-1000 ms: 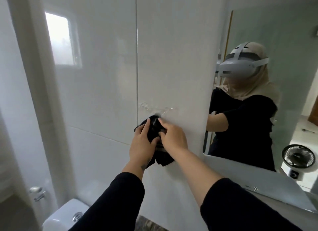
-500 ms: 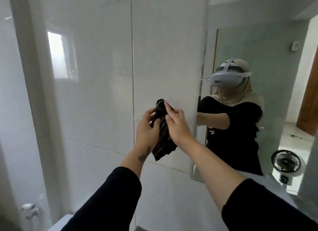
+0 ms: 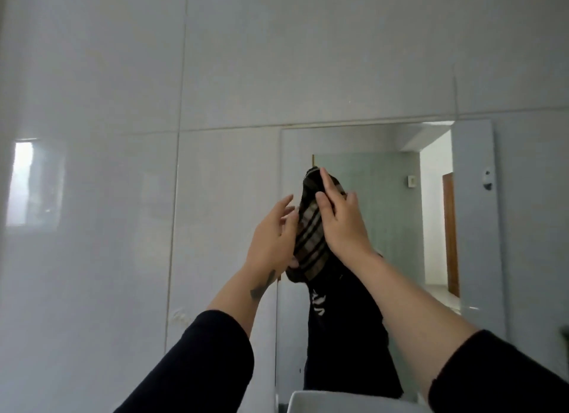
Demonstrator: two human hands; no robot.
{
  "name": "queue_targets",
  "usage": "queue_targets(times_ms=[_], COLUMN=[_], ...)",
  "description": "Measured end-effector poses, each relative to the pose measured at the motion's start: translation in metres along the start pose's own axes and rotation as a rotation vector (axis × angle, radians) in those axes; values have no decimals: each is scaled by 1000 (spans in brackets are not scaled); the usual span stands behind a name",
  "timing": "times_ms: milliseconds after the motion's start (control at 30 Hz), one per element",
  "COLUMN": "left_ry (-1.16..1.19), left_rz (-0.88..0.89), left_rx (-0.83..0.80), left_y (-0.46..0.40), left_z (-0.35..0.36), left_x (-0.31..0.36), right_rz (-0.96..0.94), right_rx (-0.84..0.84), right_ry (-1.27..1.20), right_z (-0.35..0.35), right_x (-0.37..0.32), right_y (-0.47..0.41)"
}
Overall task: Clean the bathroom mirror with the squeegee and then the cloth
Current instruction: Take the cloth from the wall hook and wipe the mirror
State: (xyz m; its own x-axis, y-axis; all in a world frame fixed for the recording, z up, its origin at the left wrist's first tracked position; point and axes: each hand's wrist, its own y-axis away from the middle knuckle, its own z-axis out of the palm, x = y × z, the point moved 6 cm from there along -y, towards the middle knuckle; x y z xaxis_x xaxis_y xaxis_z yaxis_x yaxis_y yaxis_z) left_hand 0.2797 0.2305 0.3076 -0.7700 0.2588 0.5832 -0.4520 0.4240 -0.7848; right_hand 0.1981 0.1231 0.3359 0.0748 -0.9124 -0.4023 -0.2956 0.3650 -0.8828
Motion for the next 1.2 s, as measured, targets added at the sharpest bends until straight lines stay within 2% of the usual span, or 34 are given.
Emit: queue_targets(times_ms=[133,267,400,533,667,900,1200], left_ry=[-306,-492,-573,-567,-536,-530,-583], left_rz=[30,-39,-104,-59,-60,-75,-55], left_rx=[69,37,-62,-13,1,-2,30], left_y=[-31,-53,-58,-59,-61,-62,-63], left_z=[2,13,31,36,34,33,33], left_x=[-10,-36,-66,-73,-75,-80,-84], right_rz=[-81,-137,-179,-306,-355,-218,80], right_rx=[135,210,179,263,335,382,483], right_ry=[390,556,713,866,866,904,949], right_z=[-26,-19,17,49,46,-13,-143], right_x=[-26,-47,-52,-42,-36,0,79], right_y=[-55,-104,-134,-131,-131,-134,-121])
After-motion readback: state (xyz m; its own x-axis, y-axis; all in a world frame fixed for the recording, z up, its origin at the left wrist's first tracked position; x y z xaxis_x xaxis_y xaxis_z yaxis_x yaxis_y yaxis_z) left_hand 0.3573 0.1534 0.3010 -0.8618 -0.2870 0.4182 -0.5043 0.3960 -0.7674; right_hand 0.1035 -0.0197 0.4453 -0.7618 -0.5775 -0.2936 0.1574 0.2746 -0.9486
